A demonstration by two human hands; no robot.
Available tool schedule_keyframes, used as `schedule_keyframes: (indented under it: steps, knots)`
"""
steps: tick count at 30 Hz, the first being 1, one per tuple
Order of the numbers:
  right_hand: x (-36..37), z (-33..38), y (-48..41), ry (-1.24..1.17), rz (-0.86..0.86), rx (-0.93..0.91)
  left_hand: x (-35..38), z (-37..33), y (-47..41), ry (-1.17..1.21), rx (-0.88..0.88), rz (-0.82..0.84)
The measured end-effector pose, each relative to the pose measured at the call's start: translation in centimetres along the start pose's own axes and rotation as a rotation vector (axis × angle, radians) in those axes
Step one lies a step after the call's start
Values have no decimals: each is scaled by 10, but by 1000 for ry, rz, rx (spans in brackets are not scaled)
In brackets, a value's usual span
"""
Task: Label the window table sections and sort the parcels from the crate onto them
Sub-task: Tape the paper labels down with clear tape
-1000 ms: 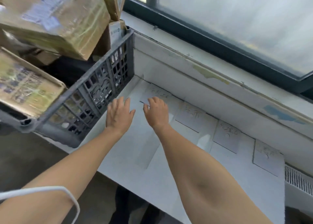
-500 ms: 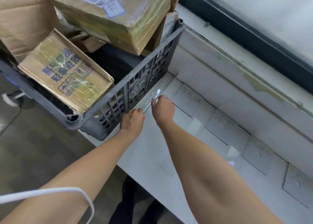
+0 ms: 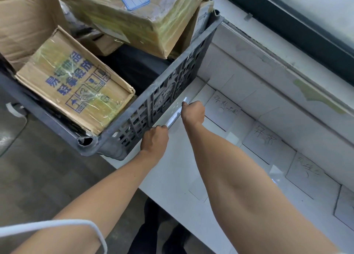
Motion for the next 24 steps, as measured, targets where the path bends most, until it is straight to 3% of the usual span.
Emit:
schedule_keyframes:
  steps: [15, 24]
  knots:
    - [-62, -27, 38, -40, -157, -5, -13, -61, 66, -37, 150, -51]
    - [-148, -120, 69, -23, -250, 60, 12, -175, 122, 252, 295, 66]
Point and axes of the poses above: each hand's wrist, its own y-axis away from the middle knuckle, its own x-axis out of the palm, z = x × y, the point moved 2 cm from there along -y, towards the middle knuckle, and after that the axes turned 13 degrees about z, right-handed, at the moved point
